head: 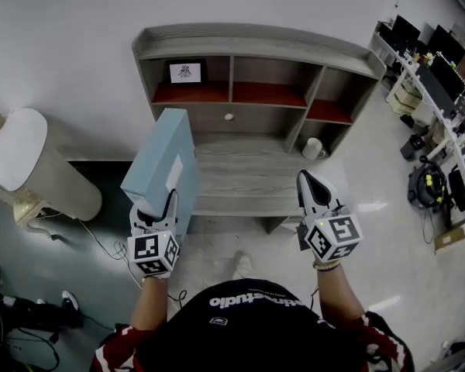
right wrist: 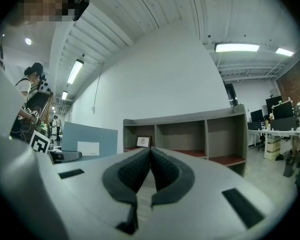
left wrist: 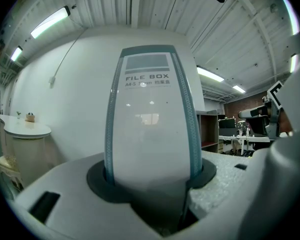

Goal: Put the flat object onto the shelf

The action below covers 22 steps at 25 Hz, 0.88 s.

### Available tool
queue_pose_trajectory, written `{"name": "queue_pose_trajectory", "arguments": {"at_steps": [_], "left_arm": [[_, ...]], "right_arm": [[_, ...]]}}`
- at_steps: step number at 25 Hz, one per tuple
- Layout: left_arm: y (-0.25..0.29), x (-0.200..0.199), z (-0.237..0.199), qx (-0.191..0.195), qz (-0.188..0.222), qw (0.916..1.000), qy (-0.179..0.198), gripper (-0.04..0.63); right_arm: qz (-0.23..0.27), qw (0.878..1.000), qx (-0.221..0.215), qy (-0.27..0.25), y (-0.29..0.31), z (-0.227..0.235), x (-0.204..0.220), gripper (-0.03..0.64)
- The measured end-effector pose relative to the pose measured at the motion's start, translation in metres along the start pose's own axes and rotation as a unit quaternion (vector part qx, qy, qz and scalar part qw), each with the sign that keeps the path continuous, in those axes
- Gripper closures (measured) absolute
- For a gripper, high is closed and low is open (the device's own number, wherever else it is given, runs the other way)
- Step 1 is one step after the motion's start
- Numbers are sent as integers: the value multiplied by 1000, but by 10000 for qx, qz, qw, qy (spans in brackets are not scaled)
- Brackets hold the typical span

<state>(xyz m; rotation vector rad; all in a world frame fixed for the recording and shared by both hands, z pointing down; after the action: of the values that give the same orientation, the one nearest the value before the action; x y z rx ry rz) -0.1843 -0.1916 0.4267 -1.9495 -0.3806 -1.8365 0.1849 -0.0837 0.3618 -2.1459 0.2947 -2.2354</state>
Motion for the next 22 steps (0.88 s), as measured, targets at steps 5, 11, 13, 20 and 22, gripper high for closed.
{"name": "queue_pose_trajectory", "arguments": {"at_steps": [5, 11, 13, 20, 22], "left_arm": [[31, 18, 8, -70, -137, 9998, 100, 330], [67, 51, 19, -242, -258, 9993, -76, 330], [78, 60, 22, -267, -298, 9992, 98, 330], [117, 98, 21, -420, -474, 9978, 196, 330], [126, 108, 21, -423, -531, 9974, 230, 330]], "right_arm": [[-40, 9999, -112, 79, 18, 21, 10, 624], [-98, 9995, -289, 116, 40, 43, 23, 624], [-125, 9992, -349, 134, 48, 49, 28, 624], [-264, 9987, -417, 147, 81, 72, 43, 624], [-303, 9985, -429, 158, 87, 76, 47, 624]]}}
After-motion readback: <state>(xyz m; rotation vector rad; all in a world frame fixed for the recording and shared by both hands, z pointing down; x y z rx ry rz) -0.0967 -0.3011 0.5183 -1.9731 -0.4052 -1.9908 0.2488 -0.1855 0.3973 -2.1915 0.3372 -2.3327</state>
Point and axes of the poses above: the fingertips, and each gripper's own axes: y forward along the fingers, z to its right, x out of its underside, the point moved 10 cm from there along -y, backward along the fingers, and after that the axes turned 11 degrees about z, right-handed, at the moved point
